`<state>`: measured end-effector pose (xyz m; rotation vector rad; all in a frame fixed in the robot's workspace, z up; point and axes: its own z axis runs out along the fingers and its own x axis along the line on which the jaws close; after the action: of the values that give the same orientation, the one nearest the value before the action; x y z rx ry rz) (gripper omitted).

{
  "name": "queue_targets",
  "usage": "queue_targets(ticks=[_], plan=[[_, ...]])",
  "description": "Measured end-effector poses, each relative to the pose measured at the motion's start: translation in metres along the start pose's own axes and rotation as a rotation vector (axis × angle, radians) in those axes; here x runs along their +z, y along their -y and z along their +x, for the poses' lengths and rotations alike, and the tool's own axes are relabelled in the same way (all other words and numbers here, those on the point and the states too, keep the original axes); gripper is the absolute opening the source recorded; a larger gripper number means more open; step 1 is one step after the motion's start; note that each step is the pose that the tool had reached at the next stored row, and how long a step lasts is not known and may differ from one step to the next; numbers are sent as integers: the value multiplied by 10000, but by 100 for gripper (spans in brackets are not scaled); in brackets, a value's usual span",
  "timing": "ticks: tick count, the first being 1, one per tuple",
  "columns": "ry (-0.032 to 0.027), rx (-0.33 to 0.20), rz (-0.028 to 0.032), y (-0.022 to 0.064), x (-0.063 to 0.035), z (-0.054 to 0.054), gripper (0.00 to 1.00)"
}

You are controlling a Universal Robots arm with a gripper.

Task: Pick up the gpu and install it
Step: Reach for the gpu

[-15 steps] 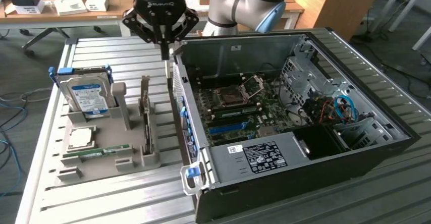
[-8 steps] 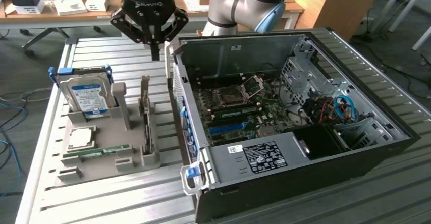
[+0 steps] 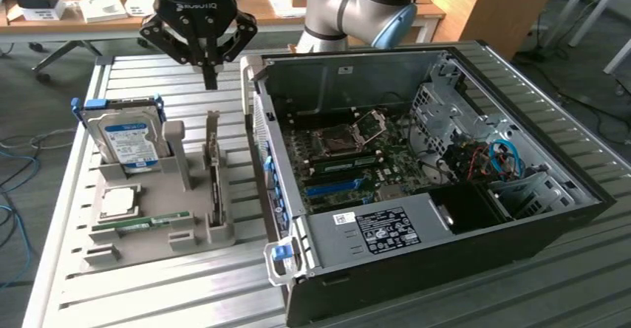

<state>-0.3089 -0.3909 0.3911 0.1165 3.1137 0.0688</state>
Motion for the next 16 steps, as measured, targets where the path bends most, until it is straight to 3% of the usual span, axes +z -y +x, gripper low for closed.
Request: queue_targets(ticks=[16], plan=[[-1, 0, 0, 46, -3, 24, 11]])
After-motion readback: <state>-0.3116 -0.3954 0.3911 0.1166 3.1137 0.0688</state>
